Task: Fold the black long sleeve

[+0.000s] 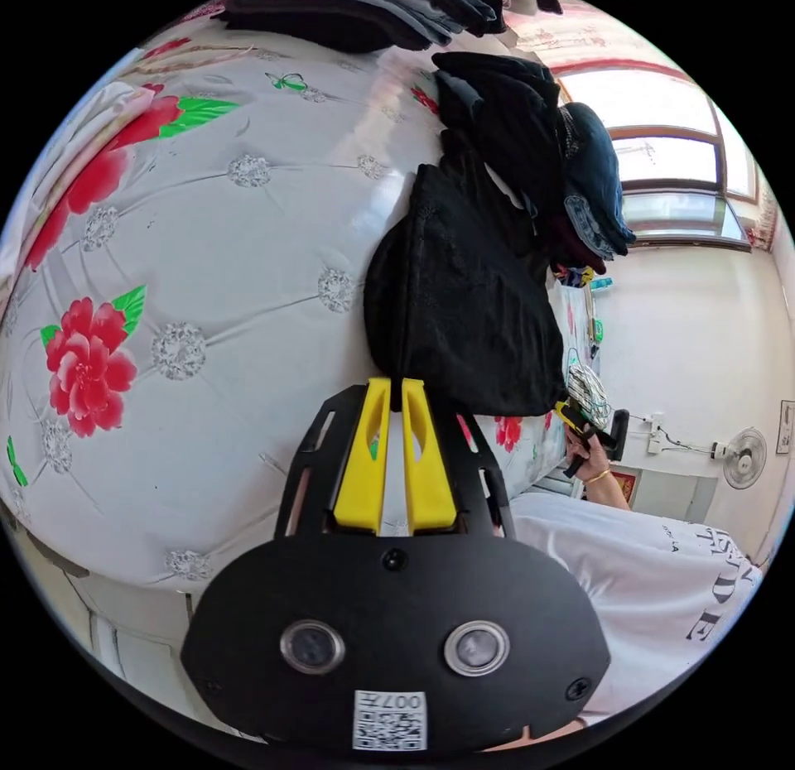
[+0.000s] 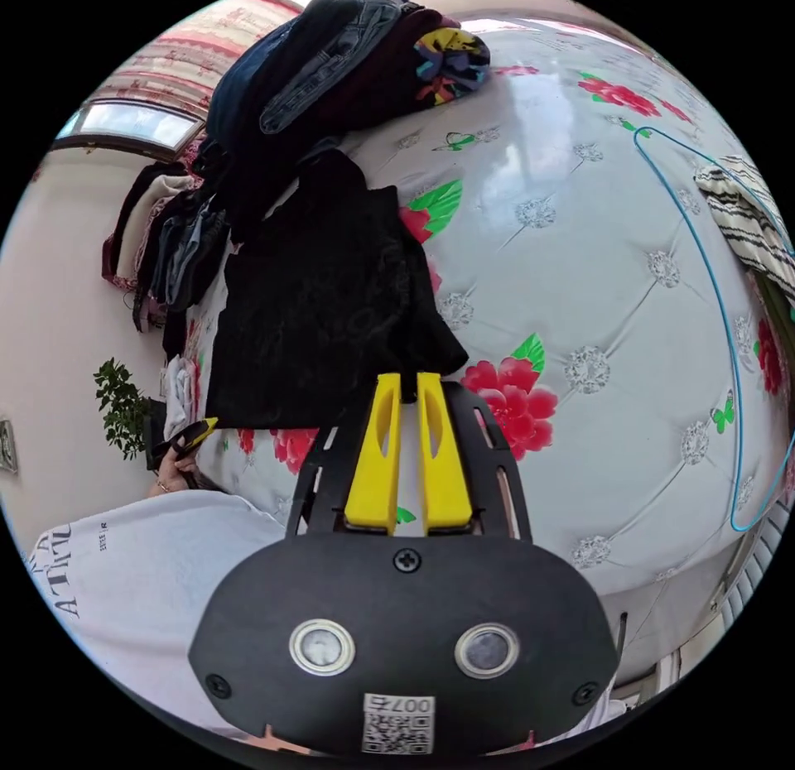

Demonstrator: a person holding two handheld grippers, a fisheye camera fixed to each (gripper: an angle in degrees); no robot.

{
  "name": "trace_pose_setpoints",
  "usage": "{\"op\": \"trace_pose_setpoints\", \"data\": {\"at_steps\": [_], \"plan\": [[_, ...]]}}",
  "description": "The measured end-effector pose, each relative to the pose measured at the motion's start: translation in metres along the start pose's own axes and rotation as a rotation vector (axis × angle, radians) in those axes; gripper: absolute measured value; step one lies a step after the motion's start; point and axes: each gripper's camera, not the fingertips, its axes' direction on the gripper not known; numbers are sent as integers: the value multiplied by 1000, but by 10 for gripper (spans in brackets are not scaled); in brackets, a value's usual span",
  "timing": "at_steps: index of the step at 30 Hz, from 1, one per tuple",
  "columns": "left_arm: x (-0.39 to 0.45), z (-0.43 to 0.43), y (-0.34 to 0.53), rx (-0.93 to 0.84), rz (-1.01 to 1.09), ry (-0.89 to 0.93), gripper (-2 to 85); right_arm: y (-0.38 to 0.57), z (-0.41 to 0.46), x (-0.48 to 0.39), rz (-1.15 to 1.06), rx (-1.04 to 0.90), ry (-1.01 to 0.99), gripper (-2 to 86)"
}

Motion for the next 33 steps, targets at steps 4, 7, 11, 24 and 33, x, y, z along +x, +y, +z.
{"op": "trace_pose_setpoints", "data": {"at_steps": [4,7,11,24,33], "plan": [[1,-29,25,106,31,209,-4,20,-33,9,-52,64,-97,5],[10,-50,54,108,88,292,-5,46,-61,23,-39,105,-254,2],[12,-81,82,112,104,368,-6,74,-92,39,11,108,-367,0],[44,-85,-120,374,-28,309,41,-64,-102,16,76,329,-484,15],[48,-25,-128,226,-58,85,59,-54,-15,40,148,210,-214,60]]}}
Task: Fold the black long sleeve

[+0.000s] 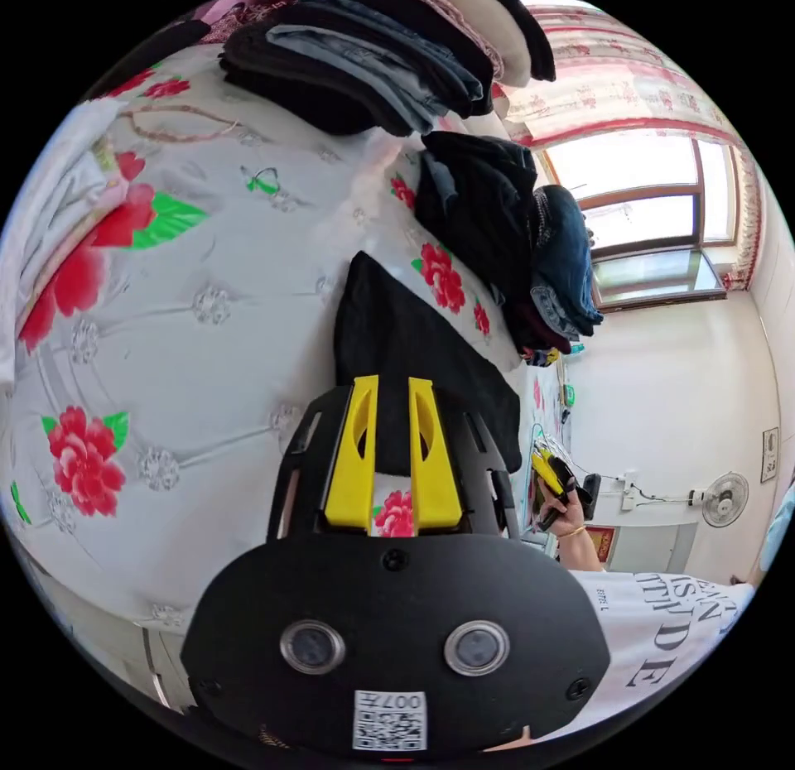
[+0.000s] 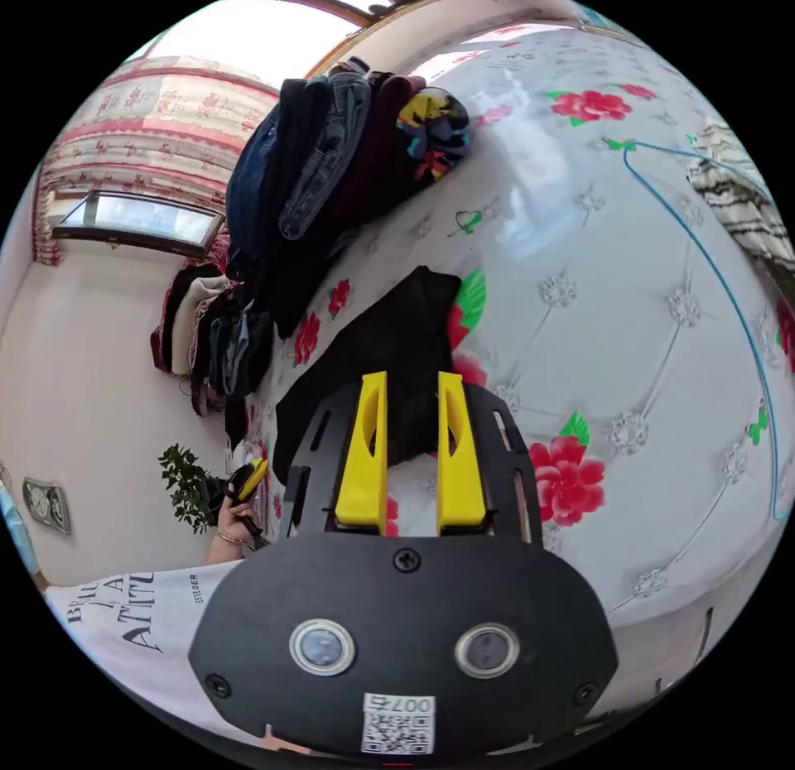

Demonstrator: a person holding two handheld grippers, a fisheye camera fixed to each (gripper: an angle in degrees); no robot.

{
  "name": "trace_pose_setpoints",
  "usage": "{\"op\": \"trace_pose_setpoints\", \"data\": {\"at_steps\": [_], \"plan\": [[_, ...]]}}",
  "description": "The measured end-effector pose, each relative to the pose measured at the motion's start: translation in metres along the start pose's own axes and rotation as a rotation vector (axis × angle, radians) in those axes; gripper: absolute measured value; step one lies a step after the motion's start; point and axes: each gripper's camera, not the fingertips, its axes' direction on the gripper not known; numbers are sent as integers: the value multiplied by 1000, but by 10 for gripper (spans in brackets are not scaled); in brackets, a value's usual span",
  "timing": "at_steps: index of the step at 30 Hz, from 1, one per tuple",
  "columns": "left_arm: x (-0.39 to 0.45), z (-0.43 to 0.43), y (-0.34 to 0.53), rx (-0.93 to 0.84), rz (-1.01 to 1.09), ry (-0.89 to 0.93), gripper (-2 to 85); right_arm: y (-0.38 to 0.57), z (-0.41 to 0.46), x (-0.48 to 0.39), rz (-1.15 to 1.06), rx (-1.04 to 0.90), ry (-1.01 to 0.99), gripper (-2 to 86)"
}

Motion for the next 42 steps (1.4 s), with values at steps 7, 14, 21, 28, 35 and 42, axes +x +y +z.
{"op": "trace_pose_setpoints", "data": {"at_steps": [7,14,21,28,35,42], "plan": [[-46,5,36,-1,-227,75,71,60,46,64,248,-20,-202,80],[-39,11,-5,72,-254,80,76,-7,84,-14,69,-21,-95,63],[-48,14,-10,86,-242,122,89,19,127,-230,-799,-141,-29,54],[-71,16,-16,104,-250,238,118,88,231,-273,-946,-501,-197,62],[-68,38,-41,72,-156,349,151,15,235,-155,-458,-420,-77,81],[-50,79,-81,-64,-107,291,82,12,288,-98,-190,-567,-215,72]]}}
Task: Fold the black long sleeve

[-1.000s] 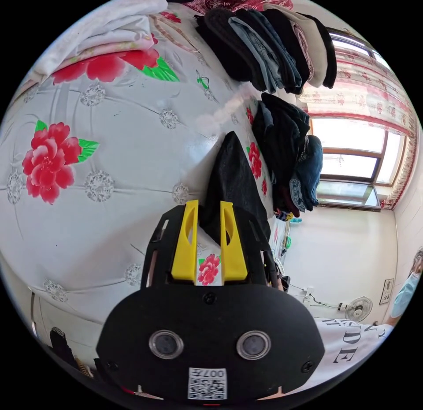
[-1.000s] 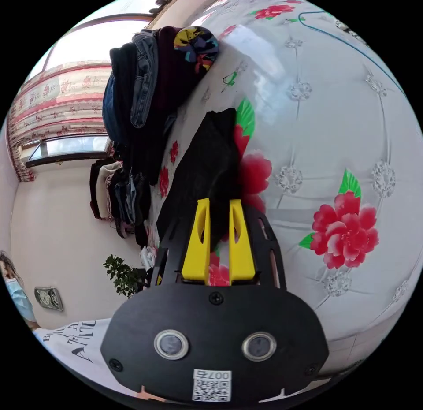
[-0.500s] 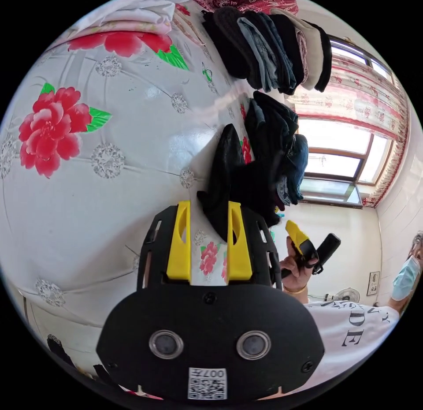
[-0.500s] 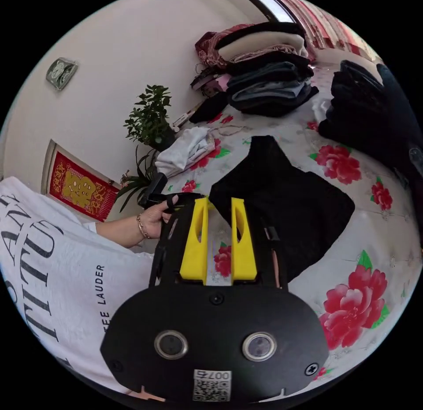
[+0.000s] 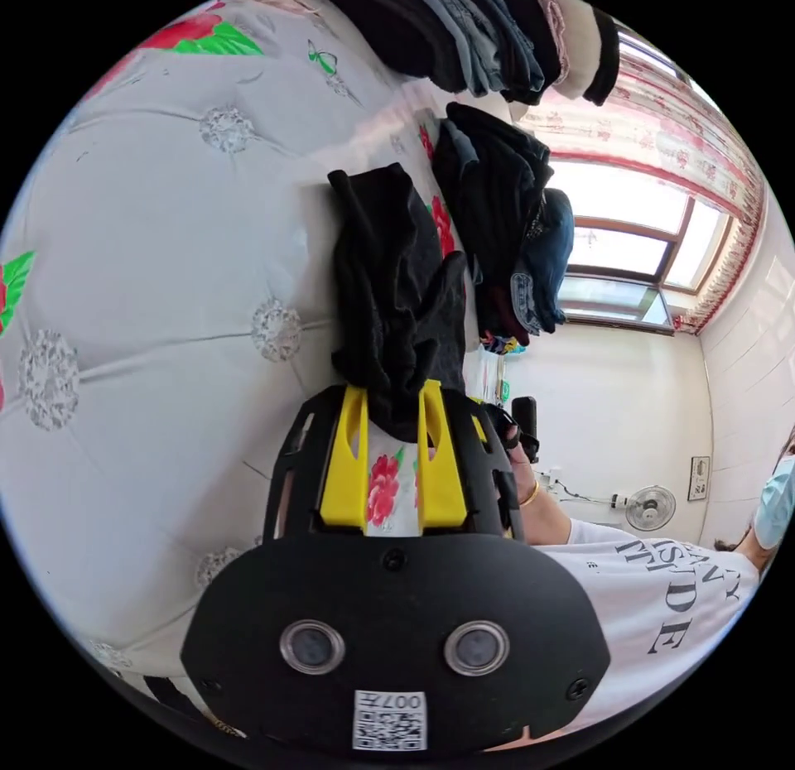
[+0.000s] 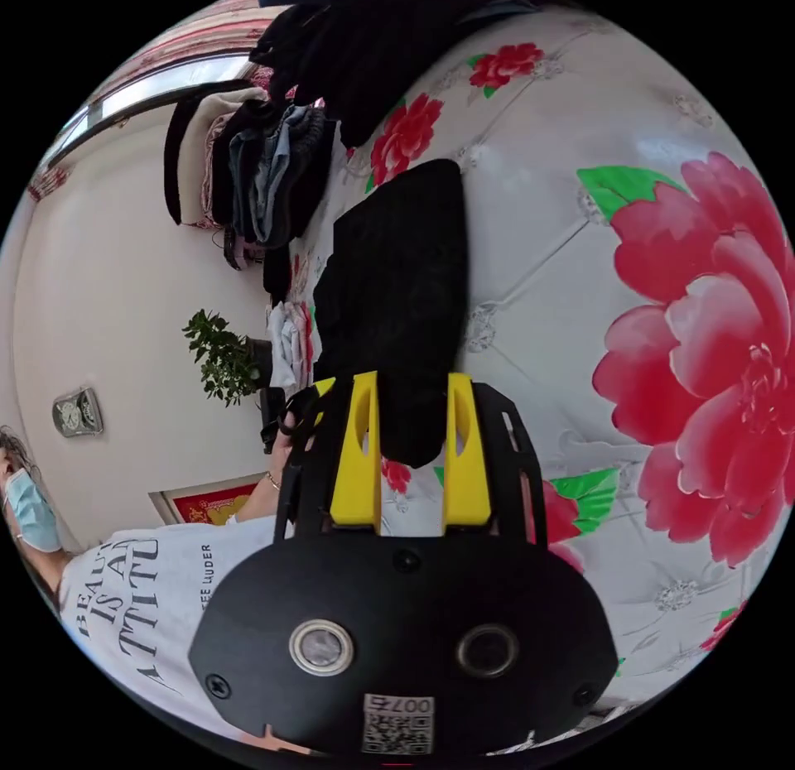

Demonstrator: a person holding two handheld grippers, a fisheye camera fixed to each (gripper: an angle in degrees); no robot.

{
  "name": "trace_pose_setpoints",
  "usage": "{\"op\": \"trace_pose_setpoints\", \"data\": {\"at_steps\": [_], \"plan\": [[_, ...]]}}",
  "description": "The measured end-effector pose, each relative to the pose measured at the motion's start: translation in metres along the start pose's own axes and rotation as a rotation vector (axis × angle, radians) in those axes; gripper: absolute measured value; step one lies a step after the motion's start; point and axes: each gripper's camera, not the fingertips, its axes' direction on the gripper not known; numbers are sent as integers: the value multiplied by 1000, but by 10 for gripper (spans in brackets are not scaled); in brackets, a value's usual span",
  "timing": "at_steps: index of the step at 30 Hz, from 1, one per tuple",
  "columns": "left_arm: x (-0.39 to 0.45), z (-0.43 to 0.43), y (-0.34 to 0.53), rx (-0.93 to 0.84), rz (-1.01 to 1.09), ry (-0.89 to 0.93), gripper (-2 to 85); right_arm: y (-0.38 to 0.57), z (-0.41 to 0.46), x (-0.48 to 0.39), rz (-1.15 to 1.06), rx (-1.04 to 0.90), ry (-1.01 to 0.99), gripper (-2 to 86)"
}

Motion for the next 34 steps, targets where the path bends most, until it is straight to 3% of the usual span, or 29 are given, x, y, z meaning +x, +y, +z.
{"op": "trace_pose_setpoints", "data": {"at_steps": [3,6,10,14,18,22,24,27,29,30,32,34], "plan": [[21,-16,-14,35,71,5,77,-8,10,-12,-8,2,-29,55],[56,-55,-37,107,181,29,75,-21,15,-61,-154,10,-78,44],[111,-153,-61,259,355,-36,74,-44,33,-162,-400,15,-147,37],[131,-277,-25,482,464,-121,74,-49,75,-270,-636,-11,-187,30],[99,-362,31,647,440,-238,73,-41,138,-330,-737,-100,-221,24],[-3,-410,121,811,145,-269,51,-19,228,-321,-743,-324,-17,25],[-29,-409,173,894,201,-147,20,-2,243,-296,-744,-389,57,22],[-39,-383,233,1013,561,361,-5,22,238,-245,-690,-456,132,14],[-15,-351,236,1004,876,864,-8,33,213,-206,-582,-444,134,6],[-3,-342,230,964,959,1003,-9,35,205,-198,-557,-427,130,5],[69,-308,201,660,1247,1513,-9,43,168,-171,-465,-332,128,1],[135,-284,189,372,1398,1792,-9,53,140,-160,-435,-250,141,0]]}}
